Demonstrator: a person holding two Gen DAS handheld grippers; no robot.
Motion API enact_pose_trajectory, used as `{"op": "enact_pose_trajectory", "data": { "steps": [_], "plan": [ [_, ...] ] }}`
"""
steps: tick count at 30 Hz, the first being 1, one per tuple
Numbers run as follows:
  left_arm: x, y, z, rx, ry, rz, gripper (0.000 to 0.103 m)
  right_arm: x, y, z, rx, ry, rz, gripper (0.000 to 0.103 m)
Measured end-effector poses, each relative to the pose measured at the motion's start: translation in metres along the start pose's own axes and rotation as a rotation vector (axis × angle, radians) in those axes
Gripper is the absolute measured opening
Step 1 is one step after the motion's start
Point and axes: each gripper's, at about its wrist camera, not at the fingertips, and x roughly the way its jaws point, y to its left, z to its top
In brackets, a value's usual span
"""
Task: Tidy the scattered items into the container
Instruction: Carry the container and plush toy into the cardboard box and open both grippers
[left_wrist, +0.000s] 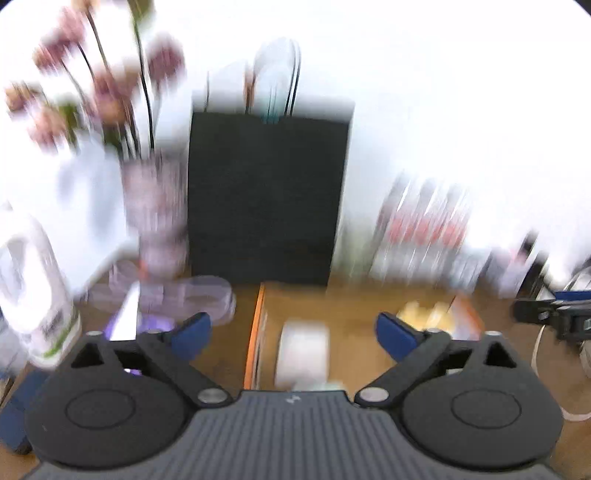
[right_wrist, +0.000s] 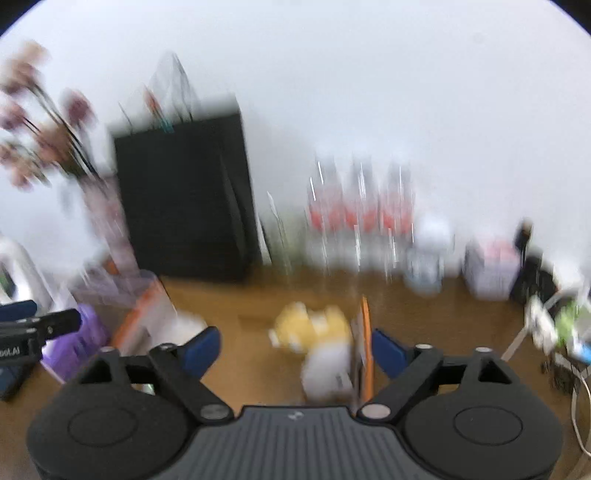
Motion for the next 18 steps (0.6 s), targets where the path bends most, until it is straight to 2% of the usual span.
{"op": "enact_pose_trajectory", "data": {
  "steps": [1,2,3,6,8,14,18],
  "plan": [
    [-0.014,-0.002,-0.012,0.013,-0.082,-0.022,0.102,-0.014,0.005,-0.015,-0.002,-0.103,0.006,0.103],
    [-0.023,-0.004,-0.021,0.034,-0.126,-0.03,0.102,-0.022,0.009,-0.027,-0.006,-0.167,0.007,0.103],
    [-0.027,-0.007,-0.027,0.056,-0.131,-0.022,0.102,-0.027,0.014,-0.038,-0.013,-0.197,0.002,0.103],
    [-0.031,-0.011,-0.036,0.067,-0.113,-0.018,0.102,-0.029,0.027,-0.054,-0.032,-0.203,-0.025,0.102],
    [-0.035,-0.012,-0.038,0.069,-0.117,-0.028,0.102,-0.033,0.03,-0.06,-0.025,-0.212,-0.01,0.102],
    [-0.052,-0.009,-0.048,0.059,-0.117,0.005,0.103,-0.046,0.031,-0.072,0.012,-0.213,0.009,0.102],
    [-0.081,0.0,-0.085,0.018,-0.087,0.062,0.103,-0.081,0.028,-0.102,0.037,-0.227,-0.016,0.102]
  ]
}}
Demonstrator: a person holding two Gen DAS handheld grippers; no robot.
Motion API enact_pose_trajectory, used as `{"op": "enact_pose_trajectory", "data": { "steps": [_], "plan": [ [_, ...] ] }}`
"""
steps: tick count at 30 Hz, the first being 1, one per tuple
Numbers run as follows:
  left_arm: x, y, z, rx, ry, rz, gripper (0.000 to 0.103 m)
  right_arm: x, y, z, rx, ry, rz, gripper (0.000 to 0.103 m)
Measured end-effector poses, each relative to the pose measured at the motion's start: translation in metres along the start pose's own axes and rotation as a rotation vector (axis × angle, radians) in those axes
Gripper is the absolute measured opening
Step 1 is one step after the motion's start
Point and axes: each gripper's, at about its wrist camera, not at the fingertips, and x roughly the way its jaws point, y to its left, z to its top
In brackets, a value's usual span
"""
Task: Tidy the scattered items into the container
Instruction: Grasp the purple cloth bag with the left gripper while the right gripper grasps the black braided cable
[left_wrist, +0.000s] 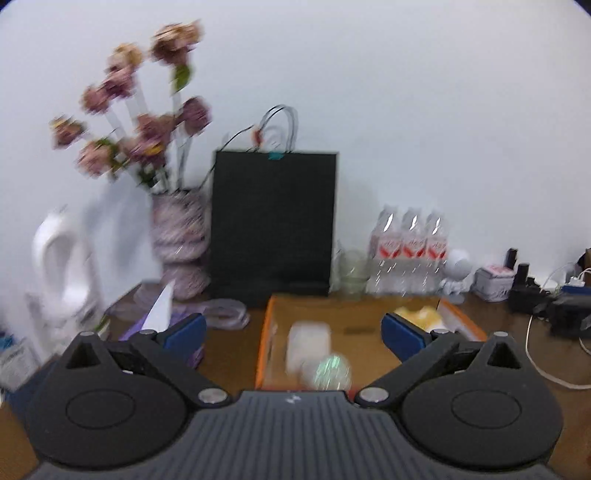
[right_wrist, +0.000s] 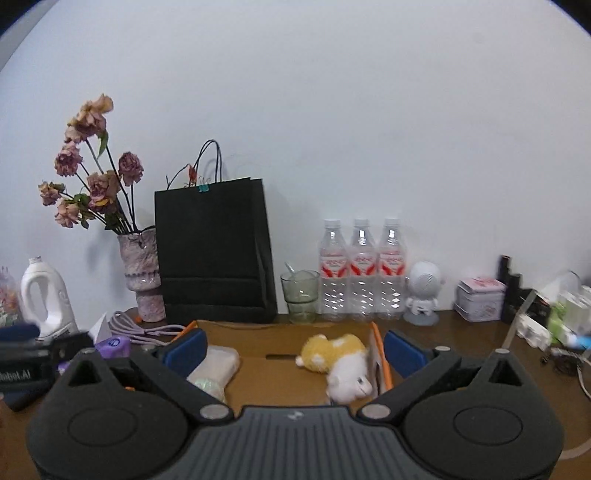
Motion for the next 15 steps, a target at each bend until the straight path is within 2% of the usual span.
{"op": "enact_pose_trajectory", "data": {
  "steps": [3,6,8,10,12,15],
  "plan": [
    [-0.031,0.008,-0.042,-0.057,0.03,0.004,0.103,-0.033,-0.006,-0.031,0.013,0.024,0.028,0.103],
    [-0.052,0.016,-0.082,-0.137,0.104,0.014,0.103,-0.056,-0.013,-0.068,0.007,0.088,0.02,0.103],
    [-0.063,0.016,-0.104,-0.167,0.171,-0.025,0.103,-0.065,-0.019,-0.088,0.0,0.146,-0.006,0.1],
    [-0.071,0.013,-0.118,-0.157,0.225,-0.051,0.103,-0.074,-0.024,-0.106,-0.001,0.191,-0.037,0.098],
    [-0.078,0.007,-0.128,-0.151,0.268,-0.046,0.103,-0.089,-0.027,-0.124,0.005,0.208,-0.051,0.097],
    [-0.086,0.001,-0.136,-0.141,0.275,-0.065,0.103,-0.102,-0.031,-0.142,-0.003,0.223,-0.067,0.095]
  ]
}}
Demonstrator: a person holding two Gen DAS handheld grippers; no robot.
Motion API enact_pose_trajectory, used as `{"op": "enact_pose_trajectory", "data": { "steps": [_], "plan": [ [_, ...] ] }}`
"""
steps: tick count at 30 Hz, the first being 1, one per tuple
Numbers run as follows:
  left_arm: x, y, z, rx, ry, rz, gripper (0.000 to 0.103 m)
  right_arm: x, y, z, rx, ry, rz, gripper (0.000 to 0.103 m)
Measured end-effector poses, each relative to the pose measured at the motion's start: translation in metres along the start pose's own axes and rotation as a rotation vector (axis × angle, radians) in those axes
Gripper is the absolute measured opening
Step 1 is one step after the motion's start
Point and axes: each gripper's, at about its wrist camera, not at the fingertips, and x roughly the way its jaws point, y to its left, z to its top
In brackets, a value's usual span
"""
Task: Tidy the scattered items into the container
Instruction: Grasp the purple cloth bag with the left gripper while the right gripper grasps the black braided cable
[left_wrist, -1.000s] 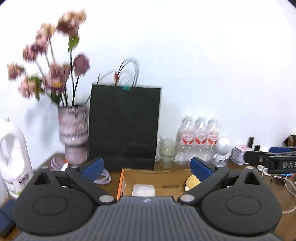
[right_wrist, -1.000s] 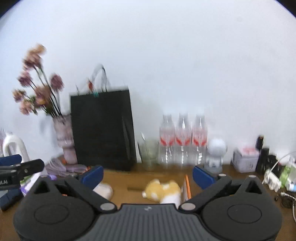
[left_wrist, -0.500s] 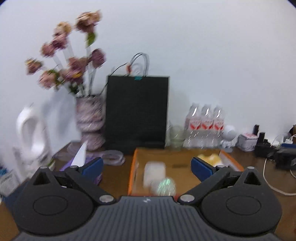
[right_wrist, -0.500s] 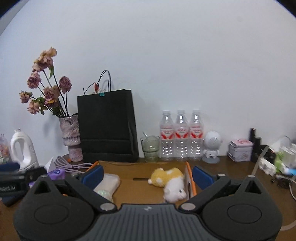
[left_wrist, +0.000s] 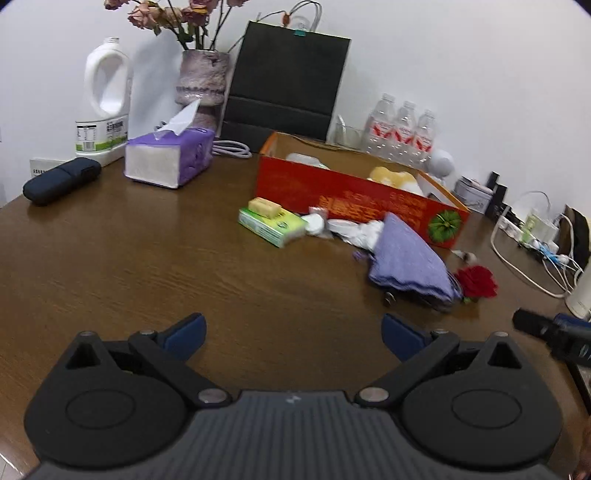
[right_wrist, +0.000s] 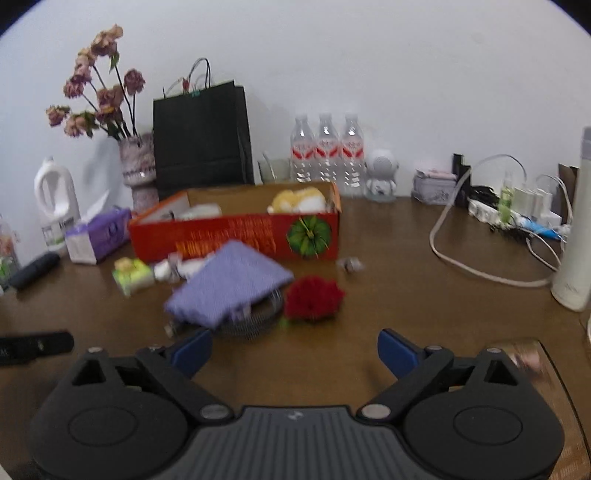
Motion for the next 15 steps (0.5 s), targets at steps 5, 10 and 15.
{"op": "enact_pose_trajectory", "data": {
  "steps": [5,10,15],
  "plan": [
    [0.016,-0.015,0.008,0.068,-0.003,-0.053,0.103,0.008,-0.005,-0.001,0.018,0.016,0.009,0.089],
    [0.067,-0.044,0.037,0.171,-0.001,-0.159,0.096,0.022,-0.007,0.002,0.051,0.031,0.021,0.086],
    [0.133,-0.062,0.073,0.142,0.139,-0.269,0.07,0.029,-0.006,0.002,0.033,0.041,0.028,0.082]
  ]
}}
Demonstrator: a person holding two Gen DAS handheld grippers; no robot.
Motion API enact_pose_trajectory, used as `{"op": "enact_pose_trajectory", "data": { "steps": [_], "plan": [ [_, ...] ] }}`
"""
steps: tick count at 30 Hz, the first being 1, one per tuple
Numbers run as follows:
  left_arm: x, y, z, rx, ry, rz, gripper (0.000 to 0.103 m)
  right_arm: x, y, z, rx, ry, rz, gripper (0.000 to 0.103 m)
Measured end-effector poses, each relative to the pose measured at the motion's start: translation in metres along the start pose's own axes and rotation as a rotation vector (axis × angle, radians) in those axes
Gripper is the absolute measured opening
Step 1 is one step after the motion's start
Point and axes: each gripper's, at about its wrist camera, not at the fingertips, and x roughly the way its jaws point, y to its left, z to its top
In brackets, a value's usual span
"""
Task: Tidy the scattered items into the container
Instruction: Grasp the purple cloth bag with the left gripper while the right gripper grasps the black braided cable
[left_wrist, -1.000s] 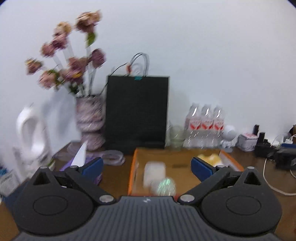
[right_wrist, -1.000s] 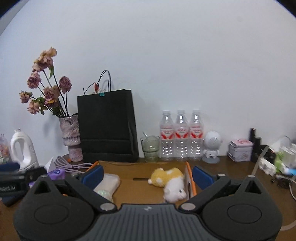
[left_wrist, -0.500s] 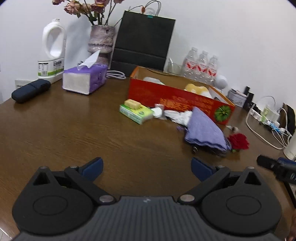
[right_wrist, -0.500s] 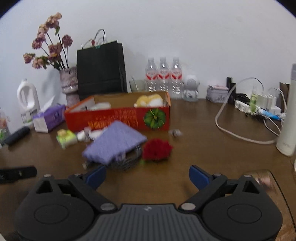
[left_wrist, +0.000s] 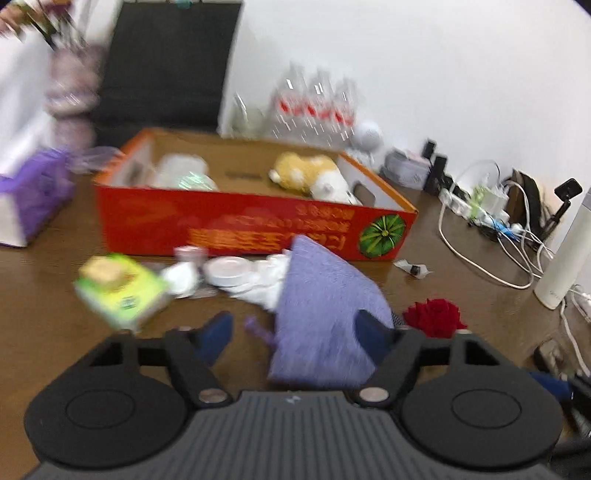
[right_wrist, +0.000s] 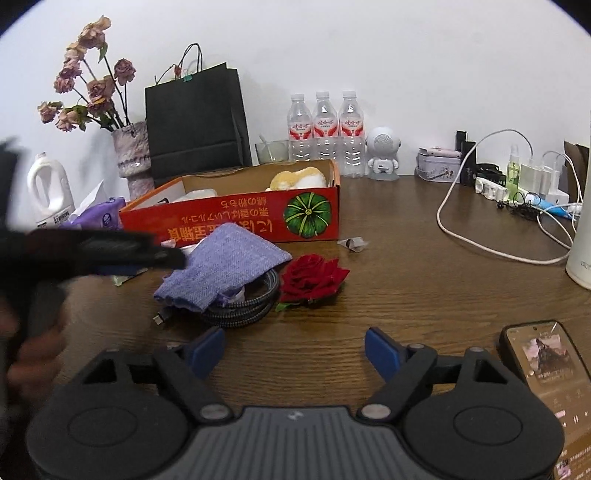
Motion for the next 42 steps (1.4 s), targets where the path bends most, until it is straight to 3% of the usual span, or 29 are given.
{"op": "enact_pose_trajectory", "data": {
  "steps": [3,5,9,11,13,18,22,27,29,31,34,36,40,42],
  "plan": [
    [0.025,0.002,0.007,-0.023,0.078,-0.038,0.034,0.002,-0.003,0.004,0.002,-0.007,0.006,0.082],
    [0.023,0.004,0.005,-0.045,0.076,-0.06,0.025,0.005,-0.004,0.006,0.004,-0.003,0.01,0.082],
    [0.003,0.006,0.0,-0.075,0.052,-0.083,0.019,0.012,0.0,0.011,0.0,-0.007,0.032,0.076],
    [-0.023,0.012,-0.004,-0.12,0.016,-0.1,0.016,0.016,0.005,0.016,-0.015,-0.006,0.074,0.068],
    [-0.053,0.025,-0.012,-0.157,-0.026,-0.117,0.013,0.022,0.013,0.02,-0.025,0.0,0.11,0.067],
    [-0.096,0.059,-0.045,-0.23,-0.043,-0.005,0.01,0.044,0.033,0.031,-0.045,0.05,0.143,0.062],
    [-0.11,0.078,-0.067,-0.268,-0.041,0.057,0.009,0.056,0.061,0.031,-0.088,0.109,0.191,0.047],
    [-0.13,0.094,-0.081,-0.253,-0.065,0.131,0.009,0.051,0.089,0.015,-0.194,0.16,0.16,0.037],
    [-0.131,0.096,-0.085,-0.226,-0.052,0.174,0.009,0.047,0.089,0.012,-0.205,0.158,0.149,0.016],
    [-0.131,0.098,-0.09,-0.223,-0.034,0.165,0.01,0.042,0.086,0.011,-0.22,0.16,0.134,0.01],
    [-0.129,0.092,-0.097,-0.207,-0.012,0.139,0.01,0.028,0.076,0.008,-0.249,0.178,0.083,0.01],
    [-0.126,0.087,-0.101,-0.195,-0.003,0.126,0.01,0.011,0.068,0.009,-0.23,0.148,0.058,0.017],
    [-0.122,0.078,-0.105,-0.16,0.003,0.122,0.01,-0.024,0.074,0.011,-0.253,0.078,0.188,0.036],
    [-0.121,0.076,-0.105,-0.152,0.004,0.121,0.01,-0.023,0.088,0.006,-0.286,0.096,0.248,0.039]
  ]
}}
